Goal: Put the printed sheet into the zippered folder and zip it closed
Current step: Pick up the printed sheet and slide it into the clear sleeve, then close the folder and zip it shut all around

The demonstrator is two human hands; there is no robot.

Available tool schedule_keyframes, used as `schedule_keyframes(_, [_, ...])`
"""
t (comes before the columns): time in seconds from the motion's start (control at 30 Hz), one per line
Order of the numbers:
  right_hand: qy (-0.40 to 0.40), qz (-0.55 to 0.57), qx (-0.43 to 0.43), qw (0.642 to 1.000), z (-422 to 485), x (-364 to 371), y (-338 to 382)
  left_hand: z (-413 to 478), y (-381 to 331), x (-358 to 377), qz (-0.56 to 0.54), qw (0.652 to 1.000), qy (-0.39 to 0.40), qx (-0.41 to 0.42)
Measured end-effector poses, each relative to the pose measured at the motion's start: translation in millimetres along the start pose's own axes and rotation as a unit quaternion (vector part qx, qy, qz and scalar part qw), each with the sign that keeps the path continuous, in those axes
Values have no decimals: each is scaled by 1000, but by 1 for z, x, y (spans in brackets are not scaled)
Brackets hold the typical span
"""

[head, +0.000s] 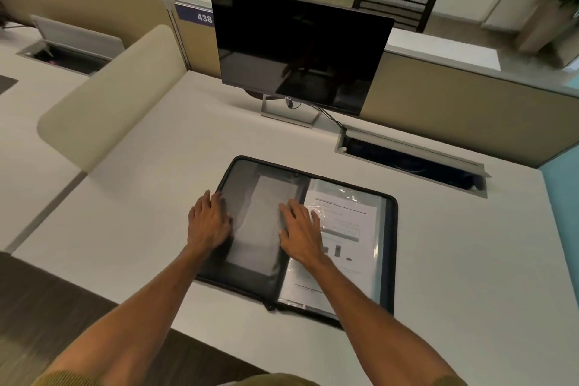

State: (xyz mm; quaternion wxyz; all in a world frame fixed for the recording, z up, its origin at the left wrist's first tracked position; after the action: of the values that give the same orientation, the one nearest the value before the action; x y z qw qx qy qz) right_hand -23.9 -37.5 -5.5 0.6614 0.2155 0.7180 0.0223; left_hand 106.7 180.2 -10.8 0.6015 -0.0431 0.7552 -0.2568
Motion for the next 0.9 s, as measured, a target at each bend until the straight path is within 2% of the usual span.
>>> schedule_keyframes(0.1, [37, -24, 21, 999, 1, 14, 5, -1, 15, -4, -70, 996, 19, -57])
schedule_keyframes(0.27, [51, -30, 26, 998, 1, 16, 7, 9, 22, -17, -136, 989, 20, -48])
schedule_keyframes(0.47, [80, 4, 36, 996, 0, 13, 10, 8, 11, -46, -194, 977, -58, -74])
schedule_keyframes(0.7, [133, 142, 96, 976, 1, -5, 8, -8, -10, -99, -237, 963, -115, -61])
schedule_keyframes(0.9, [86, 321, 107, 937, -22, -62, 32, -12, -63, -142, -324, 944, -60, 10])
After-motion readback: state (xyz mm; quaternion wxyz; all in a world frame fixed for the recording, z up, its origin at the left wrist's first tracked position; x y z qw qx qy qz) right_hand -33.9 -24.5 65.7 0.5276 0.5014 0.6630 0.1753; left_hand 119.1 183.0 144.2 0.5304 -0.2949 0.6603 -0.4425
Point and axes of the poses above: each hand's wrist, its own z-axis towards the middle knuckle, its own x-axis out of the palm, y = z × x, the point moved 6 cm from there along z, towards the middle knuckle, and after that the axes turned 5 degrees about -z, right-handed, at the moved point
